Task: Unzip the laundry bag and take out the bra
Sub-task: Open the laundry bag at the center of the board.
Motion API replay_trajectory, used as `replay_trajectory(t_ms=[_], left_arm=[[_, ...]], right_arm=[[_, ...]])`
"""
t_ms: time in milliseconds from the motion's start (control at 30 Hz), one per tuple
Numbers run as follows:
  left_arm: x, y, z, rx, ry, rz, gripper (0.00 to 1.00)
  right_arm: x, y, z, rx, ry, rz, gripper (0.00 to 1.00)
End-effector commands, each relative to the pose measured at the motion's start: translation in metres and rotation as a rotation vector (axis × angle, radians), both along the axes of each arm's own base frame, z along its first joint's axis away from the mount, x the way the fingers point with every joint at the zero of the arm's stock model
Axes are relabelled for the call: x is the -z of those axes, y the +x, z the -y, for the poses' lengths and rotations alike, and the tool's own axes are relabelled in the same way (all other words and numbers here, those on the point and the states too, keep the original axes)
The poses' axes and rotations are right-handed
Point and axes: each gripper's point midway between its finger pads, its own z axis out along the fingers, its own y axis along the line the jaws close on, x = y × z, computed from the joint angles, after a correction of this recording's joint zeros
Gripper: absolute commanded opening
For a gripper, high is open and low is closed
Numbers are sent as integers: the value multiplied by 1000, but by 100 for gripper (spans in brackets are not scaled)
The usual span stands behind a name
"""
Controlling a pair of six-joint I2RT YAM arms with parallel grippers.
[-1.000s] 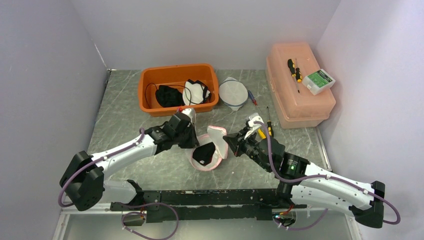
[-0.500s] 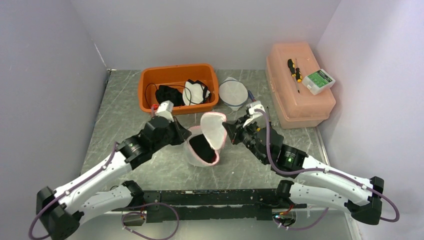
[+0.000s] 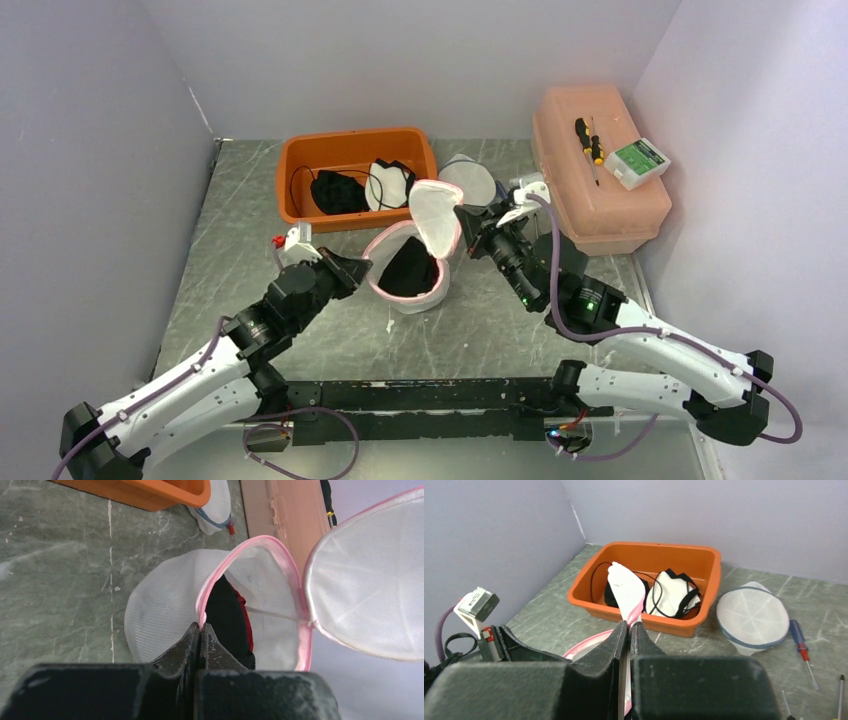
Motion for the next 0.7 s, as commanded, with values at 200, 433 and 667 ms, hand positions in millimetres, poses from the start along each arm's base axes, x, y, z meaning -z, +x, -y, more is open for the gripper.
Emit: replay_trajectory(t_ms=[200,433,667], left_arm=[[31,-7,13,6,-85,-26,3],[57,-22,21,57,-17,-52,3],[60,-27,8,31,27,-69,3]], right_arm=[[75,-5,51,142,16,-68,0],[132,-17,70,166,39,-173,0],[170,-30,93,210,63,-283,3]])
